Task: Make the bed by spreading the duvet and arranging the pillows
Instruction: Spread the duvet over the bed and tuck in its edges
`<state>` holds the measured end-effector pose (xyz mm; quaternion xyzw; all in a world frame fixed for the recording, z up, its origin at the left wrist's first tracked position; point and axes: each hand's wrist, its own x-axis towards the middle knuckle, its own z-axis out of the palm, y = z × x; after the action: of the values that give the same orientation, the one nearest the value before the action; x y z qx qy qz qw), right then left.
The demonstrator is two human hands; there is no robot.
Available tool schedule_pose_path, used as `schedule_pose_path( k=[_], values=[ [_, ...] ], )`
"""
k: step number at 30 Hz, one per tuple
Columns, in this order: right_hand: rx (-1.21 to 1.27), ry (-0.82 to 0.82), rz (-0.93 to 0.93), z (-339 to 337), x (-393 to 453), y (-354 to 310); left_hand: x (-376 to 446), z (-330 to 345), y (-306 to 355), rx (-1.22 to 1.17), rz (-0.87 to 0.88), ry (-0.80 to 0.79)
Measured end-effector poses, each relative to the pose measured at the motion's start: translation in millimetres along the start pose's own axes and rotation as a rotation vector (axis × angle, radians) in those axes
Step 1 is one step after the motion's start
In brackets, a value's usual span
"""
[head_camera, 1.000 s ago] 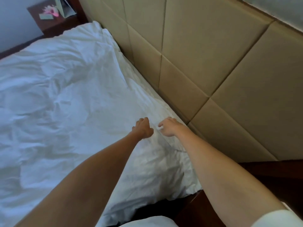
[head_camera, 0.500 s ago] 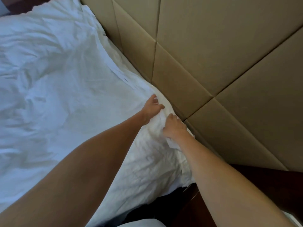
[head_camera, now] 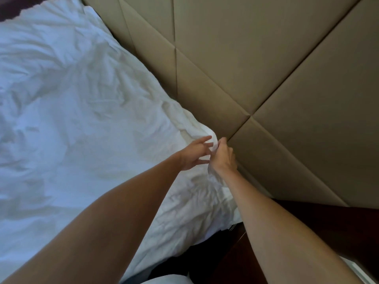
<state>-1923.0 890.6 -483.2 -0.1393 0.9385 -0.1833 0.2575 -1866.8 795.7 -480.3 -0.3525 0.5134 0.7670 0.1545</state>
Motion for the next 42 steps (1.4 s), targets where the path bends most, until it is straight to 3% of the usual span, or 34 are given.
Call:
schedule_pose_path(
  k=[2,5,8,12,15,19,25,32,36,38,42],
  values=[
    [0.142,-0.038,-0.042,6.8,0.4,0.6,0.9,1.6,2.4,-0.187,0.05,0.013],
    [0.145,-0.077,-0.064,2.5,-5.4,20.0,0.9,14.5,-6.7,-0.071,0.003,-0.099],
    [0.013,-0.17,-0.041,-0.7,-16.3,53.5,-5.3,30.3,-37.1,0.367,-0.078,-0.057],
    [-0.127,-0.297,0.02,7.0,-27.0,97.6,-7.7,36.9,-91.8,1.222,-0.082,0.064],
    [-0.133,-0.386,0.042,20.3,-31.3,125.3,-13.2,35.0,-129.3,1.501,-0.153,0.018],
    [-0.137,-0.419,0.054,47.1,-28.9,161.4,2.3,27.3,-180.5,1.547,-0.243,-0.062],
    [-0.141,-0.359,0.053,99.2,6.4,212.4,47.3,34.4,-230.7,1.766,-0.081,-0.074],
    [0.182,-0.256,0.085,149.6,47.5,237.2,73.4,29.7,-267.6,1.914,0.119,0.02],
    [0.24,-0.373,0.152,152.2,23.6,236.5,72.2,26.6,-271.1,1.939,0.158,0.005],
    [0.095,-0.536,0.153,150.6,-3.5,230.9,57.6,32.9,-270.1,1.851,0.156,-0.069],
    [0.038,-0.636,0.22,116.6,-48.9,209.6,9.3,57.6,-278.7,1.301,-0.027,-0.105]
  ],
)
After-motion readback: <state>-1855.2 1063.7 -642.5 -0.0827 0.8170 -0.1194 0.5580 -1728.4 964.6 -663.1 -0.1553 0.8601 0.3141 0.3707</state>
